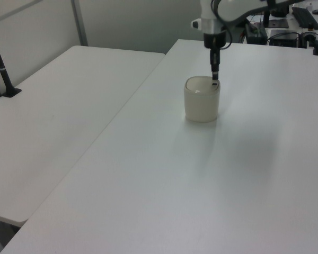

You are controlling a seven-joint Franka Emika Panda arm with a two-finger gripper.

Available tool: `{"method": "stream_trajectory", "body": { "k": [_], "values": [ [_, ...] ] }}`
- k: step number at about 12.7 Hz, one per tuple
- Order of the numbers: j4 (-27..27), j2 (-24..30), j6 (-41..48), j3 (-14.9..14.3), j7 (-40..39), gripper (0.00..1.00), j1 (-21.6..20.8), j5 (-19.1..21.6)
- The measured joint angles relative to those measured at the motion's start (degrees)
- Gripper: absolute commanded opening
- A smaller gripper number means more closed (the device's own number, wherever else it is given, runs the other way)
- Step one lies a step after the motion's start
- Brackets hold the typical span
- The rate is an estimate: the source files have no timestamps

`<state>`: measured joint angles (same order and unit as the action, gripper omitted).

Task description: Open the trash bin

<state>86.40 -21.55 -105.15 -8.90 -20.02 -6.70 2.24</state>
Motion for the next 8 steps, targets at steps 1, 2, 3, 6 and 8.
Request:
{"method": "stream_trajectory", "body": {
  "k": [1, 2, 3, 6, 8],
  "values": [
    [-0.04, -0.88, -1.56, 0.0, 0.62, 0.0, -0.53, 0.04],
    [-0.53, -1.05, -2.54, -0.02, 1.12, 0.0, -0.81, 0.07],
    [-0.43, -1.24, -3.42, -0.02, 1.21, 0.0, -0.89, 0.09],
    [-0.56, -1.39, -3.94, -0.03, 1.22, 0.0, -0.89, 0.09],
    [-0.76, -1.0, -4.06, -0.28, 1.22, 0.02, -0.73, 0.09]
  ]
}}
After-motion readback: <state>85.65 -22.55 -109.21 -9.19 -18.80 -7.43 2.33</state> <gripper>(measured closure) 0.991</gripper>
